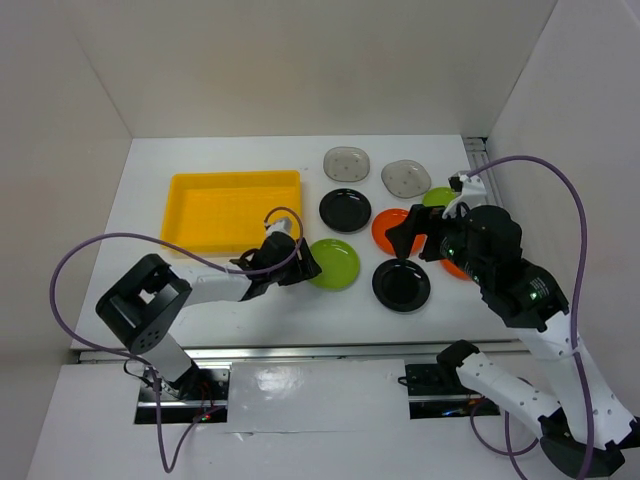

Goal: Place the plates into the plastic bin on the countertop

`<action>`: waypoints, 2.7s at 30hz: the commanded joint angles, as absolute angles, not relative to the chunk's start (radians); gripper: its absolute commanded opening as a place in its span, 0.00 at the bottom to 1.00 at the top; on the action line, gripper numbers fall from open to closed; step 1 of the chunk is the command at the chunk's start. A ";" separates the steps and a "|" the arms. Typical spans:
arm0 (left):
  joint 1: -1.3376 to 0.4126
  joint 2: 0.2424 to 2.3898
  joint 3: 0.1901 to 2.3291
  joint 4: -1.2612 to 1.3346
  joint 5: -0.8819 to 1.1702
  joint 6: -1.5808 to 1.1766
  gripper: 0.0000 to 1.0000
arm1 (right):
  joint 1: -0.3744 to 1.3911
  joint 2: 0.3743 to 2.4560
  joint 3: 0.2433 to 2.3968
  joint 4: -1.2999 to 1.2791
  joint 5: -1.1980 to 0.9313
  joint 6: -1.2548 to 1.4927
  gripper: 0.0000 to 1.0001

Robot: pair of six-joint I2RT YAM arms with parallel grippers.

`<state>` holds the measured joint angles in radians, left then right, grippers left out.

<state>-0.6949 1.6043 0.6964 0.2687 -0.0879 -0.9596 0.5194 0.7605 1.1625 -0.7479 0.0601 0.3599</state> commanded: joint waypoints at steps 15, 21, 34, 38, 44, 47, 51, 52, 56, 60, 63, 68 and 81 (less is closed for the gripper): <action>-0.753 1.680 0.732 0.181 -0.321 -1.121 0.25 | 0.518 0.729 1.160 -0.676 0.063 0.339 1.00; -0.785 1.712 0.741 0.212 -0.321 -1.123 0.10 | 0.518 0.720 1.150 -0.695 0.063 0.339 1.00; -0.884 1.298 0.974 -0.289 -0.440 -1.132 0.00 | 0.518 0.701 1.169 -0.726 0.094 0.350 1.00; -0.839 1.192 1.066 -0.420 -0.553 -1.114 0.00 | 0.518 0.701 1.131 -0.704 0.084 0.360 1.00; -0.617 1.181 1.089 -0.416 -0.689 -1.080 0.00 | 0.518 0.701 1.071 -0.629 0.064 0.370 1.00; -0.444 1.236 1.089 -0.333 -0.635 -1.060 0.00 | 0.518 0.701 1.042 -0.588 0.054 0.380 1.00; -0.292 1.328 1.066 -0.149 -0.508 -0.986 0.00 | 0.518 0.701 1.000 -0.566 0.023 0.390 1.00; -0.269 1.372 1.066 -0.123 -0.455 -0.986 0.00 | 0.518 0.701 0.986 -0.566 0.011 0.390 1.00; -0.189 1.518 1.130 -0.094 -0.374 -0.962 0.00 | 0.518 0.701 0.965 -0.557 -0.002 0.399 1.00; -0.179 1.583 1.120 -0.078 -0.331 -0.962 0.00 | 0.518 0.692 0.956 -0.548 -0.002 0.399 1.00; -0.179 1.609 1.109 -0.078 -0.322 -0.972 0.00 | 0.518 0.701 0.956 -0.538 -0.002 0.399 1.00; -0.170 1.640 1.109 -0.054 -0.239 -0.936 0.71 | 0.518 0.701 0.956 -0.538 -0.037 0.408 1.00; -0.540 1.402 1.030 0.024 -0.079 -0.833 0.95 | 0.518 0.696 1.126 -0.646 0.205 0.385 1.00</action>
<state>-0.4179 1.4071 1.0817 -0.0631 -0.2287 -0.8635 0.5190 0.6956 1.0584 -0.6228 0.0830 0.4004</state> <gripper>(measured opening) 0.941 0.999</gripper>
